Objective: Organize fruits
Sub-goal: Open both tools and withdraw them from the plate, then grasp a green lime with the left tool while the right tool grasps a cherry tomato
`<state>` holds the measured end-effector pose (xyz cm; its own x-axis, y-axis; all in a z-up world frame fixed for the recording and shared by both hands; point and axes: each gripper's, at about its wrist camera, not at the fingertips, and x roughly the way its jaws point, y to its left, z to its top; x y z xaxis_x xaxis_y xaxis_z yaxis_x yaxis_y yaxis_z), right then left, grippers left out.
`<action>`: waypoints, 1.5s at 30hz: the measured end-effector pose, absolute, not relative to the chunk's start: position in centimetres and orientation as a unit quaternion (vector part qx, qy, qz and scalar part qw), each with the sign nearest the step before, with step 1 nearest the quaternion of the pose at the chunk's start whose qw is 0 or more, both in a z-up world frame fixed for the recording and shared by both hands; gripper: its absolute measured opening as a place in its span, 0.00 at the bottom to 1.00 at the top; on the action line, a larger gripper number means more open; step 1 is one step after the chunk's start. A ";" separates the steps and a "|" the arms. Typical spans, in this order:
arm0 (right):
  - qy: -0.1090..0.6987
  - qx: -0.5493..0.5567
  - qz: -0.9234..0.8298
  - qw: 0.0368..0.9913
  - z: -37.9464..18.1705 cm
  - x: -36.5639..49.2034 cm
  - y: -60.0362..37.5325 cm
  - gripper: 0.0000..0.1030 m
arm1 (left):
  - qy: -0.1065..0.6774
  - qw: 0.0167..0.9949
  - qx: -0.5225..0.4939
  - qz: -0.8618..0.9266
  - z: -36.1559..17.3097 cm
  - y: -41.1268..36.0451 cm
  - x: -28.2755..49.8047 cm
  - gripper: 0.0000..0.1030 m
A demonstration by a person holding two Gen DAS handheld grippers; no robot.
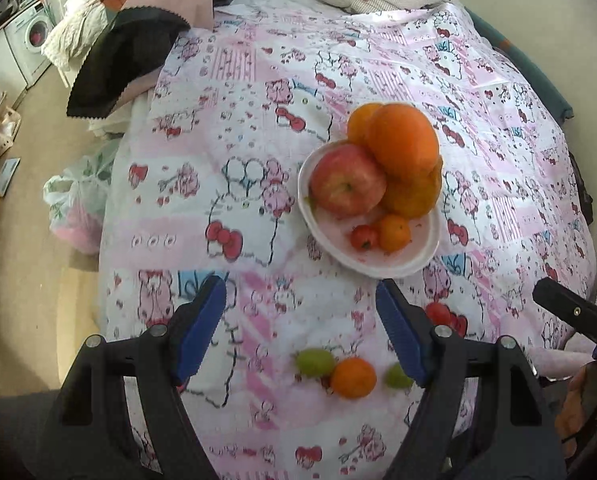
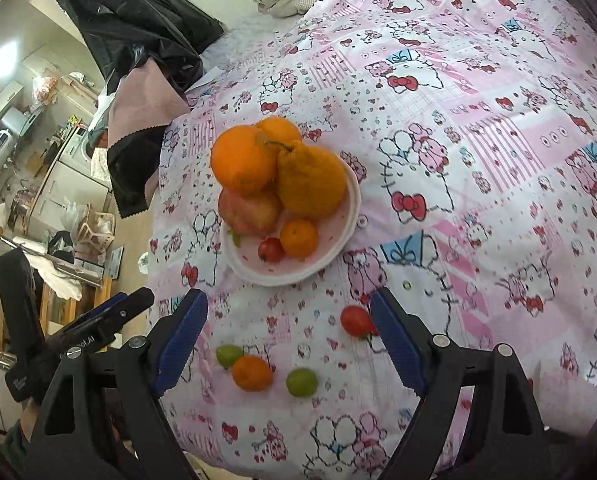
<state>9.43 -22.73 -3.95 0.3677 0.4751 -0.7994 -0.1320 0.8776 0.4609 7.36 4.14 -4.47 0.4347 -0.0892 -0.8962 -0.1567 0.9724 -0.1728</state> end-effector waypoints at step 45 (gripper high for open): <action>0.575 0.157 0.142 0.790 -8.2 10.3 -23.2 0.84 | 0.677 0.702 -0.217 0.042 -16.5 2.9 7.2 0.41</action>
<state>10.26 -23.24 -8.21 0.2981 0.4050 -0.8644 -0.0444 0.9105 0.4112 7.18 2.95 -16.47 0.0792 -0.2341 -0.9690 -0.3527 0.9026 -0.2469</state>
